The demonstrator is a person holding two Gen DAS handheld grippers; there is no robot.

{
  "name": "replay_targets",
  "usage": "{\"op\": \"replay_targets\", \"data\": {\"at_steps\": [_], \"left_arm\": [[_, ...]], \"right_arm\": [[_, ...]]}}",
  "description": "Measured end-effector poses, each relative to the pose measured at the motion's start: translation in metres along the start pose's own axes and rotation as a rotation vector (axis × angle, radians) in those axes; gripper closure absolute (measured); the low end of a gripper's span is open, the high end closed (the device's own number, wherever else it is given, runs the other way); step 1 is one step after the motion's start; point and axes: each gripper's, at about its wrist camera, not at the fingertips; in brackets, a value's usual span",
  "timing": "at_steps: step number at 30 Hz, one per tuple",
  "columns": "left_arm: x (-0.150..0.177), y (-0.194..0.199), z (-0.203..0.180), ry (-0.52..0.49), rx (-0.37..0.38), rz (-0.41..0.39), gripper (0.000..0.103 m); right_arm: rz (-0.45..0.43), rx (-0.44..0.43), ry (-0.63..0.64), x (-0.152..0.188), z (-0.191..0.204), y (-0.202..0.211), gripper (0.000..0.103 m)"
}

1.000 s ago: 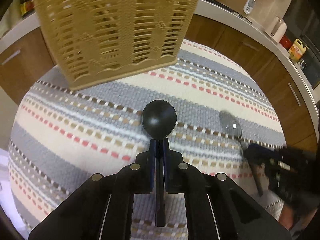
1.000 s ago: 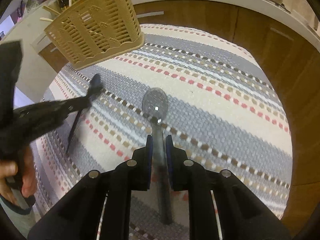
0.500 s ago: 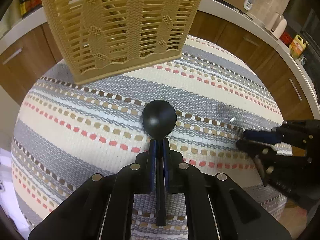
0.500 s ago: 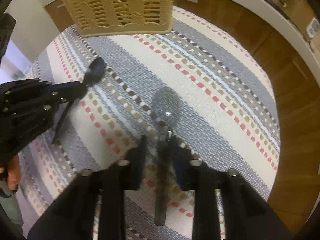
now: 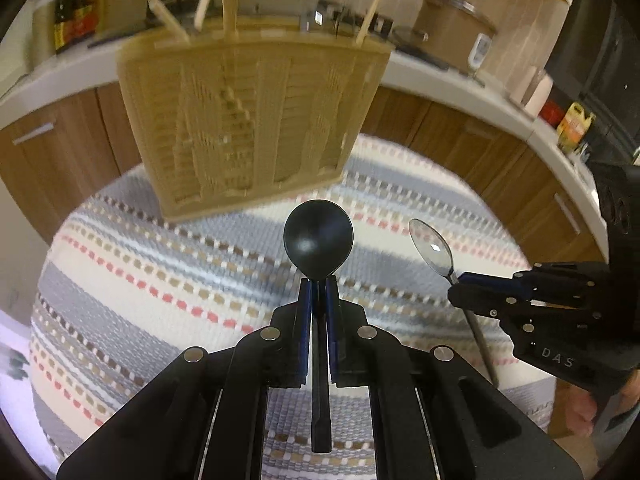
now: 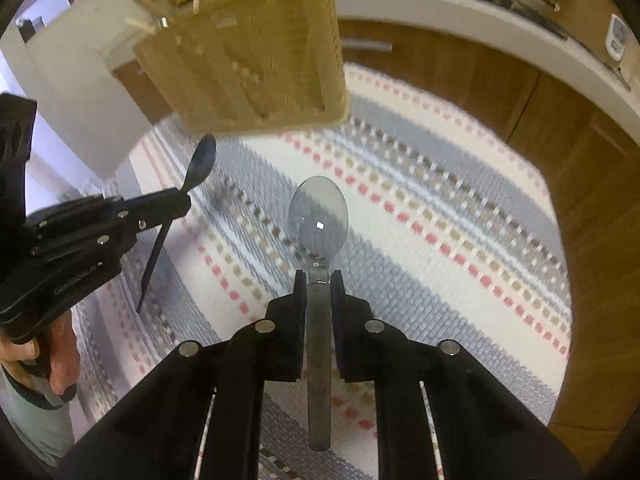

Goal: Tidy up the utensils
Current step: 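Lift both spoons with both tools up over the beige basket, then lower both spoons into the basket and open both tools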

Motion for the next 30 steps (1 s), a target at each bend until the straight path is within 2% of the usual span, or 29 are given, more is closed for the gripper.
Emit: {"op": "replay_targets", "data": {"at_steps": [6, 9, 15, 19, 23, 24, 26, 30], "left_arm": [[-0.023, 0.042, -0.012, 0.010, 0.042, -0.147, 0.098], [-0.040, 0.067, -0.017, 0.019, 0.069, -0.248, 0.098], [-0.065, 0.100, -0.021, 0.039, 0.096, -0.409, 0.098], [-0.084, 0.126, -0.013, 0.072, 0.126, -0.557, 0.098], [-0.100, 0.138, -0.004, 0.115, 0.136, -0.688, 0.098], [-0.104, 0.137, -0.001, 0.130, 0.108, -0.712, 0.098], [-0.112, 0.132, 0.004, 0.151, 0.088, -0.733, 0.098], [-0.124, 0.118, 0.015, 0.200, 0.110, -0.777, 0.098]], "right_arm": [[-0.165, -0.019, 0.010, -0.021, 0.005, 0.044, 0.093], [-0.248, -0.018, 0.021, -0.035, 0.011, 0.065, 0.093], [-0.384, -0.060, 0.027, -0.062, 0.012, 0.092, 0.093], [-0.520, -0.077, 0.058, -0.079, 0.022, 0.109, 0.093], [-0.615, -0.112, 0.088, -0.097, 0.032, 0.117, 0.093], [-0.638, -0.110, 0.091, -0.105, 0.035, 0.116, 0.093], [-0.664, -0.129, 0.090, -0.113, 0.038, 0.115, 0.093], [-0.730, -0.132, 0.064, -0.138, 0.041, 0.104, 0.093]]}}
Point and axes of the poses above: each gripper's, at about its wrist camera, not at the fingertips, and y roughly against the way its jaws point, z to its left, x to its underside, and after that the axes turned 6 degrees about -z, right-handed
